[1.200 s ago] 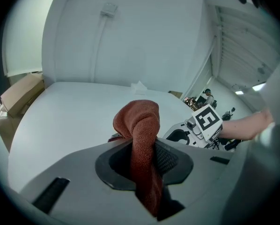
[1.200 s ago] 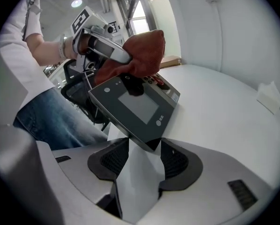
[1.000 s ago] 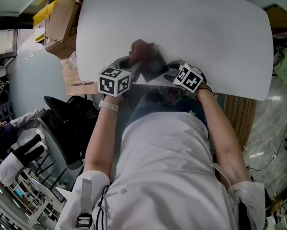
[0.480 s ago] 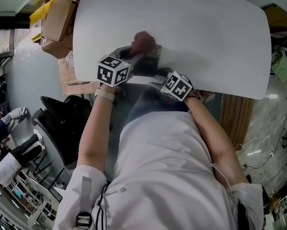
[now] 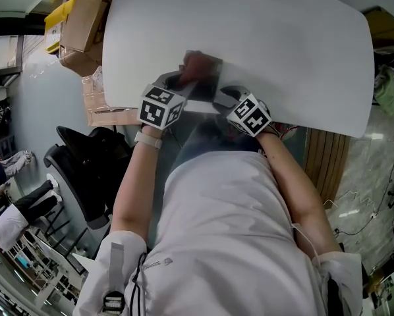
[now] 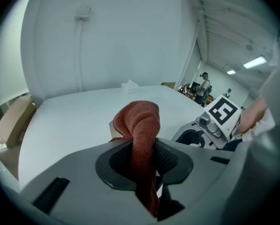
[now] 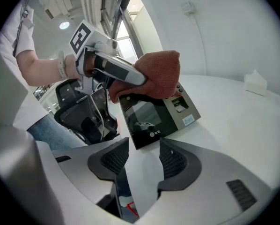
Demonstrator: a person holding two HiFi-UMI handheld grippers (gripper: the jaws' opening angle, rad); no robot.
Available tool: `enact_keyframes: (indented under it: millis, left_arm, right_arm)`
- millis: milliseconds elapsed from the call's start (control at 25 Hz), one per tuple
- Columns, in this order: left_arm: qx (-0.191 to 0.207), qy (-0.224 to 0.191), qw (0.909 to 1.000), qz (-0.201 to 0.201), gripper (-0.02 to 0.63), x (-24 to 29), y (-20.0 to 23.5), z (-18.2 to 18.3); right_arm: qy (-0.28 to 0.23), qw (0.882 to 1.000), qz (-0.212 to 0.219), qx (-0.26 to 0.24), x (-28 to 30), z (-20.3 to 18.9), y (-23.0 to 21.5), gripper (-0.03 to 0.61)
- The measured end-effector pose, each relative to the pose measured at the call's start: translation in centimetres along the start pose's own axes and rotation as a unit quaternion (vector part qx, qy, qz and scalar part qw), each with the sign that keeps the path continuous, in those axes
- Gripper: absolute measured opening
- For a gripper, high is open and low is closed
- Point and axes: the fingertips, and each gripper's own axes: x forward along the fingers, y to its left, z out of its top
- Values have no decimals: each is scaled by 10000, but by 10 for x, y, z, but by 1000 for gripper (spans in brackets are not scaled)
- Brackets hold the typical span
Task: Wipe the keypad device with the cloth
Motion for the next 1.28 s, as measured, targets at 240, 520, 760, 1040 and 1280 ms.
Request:
enact_keyframes:
  millis: [240,520,760,1040,1280]
  left_arm:
    - [510,694,9955,391,91,5,-11,-6]
    - [-145,721,9950,669,89,18,-19,-12]
    - [212,686,9870,1440,89,19,-23,-8]
    - [-97,482,9862,1581,90,25,-31,-16]
    - [-612,174,9848,1618,89,24,-27,-18]
  right_arm:
    - [-64,9996,-150,233,-21,-8,-6,195]
    - [140,9996,-217,132,-46,-19,-8,195]
    - [107,9988,-456,113,-60,-13,-16,194]
    - [-86,9992,-371,138,-72,-16,-6,193]
    - [39,9988,-468,149,-81,-30,-5,193]
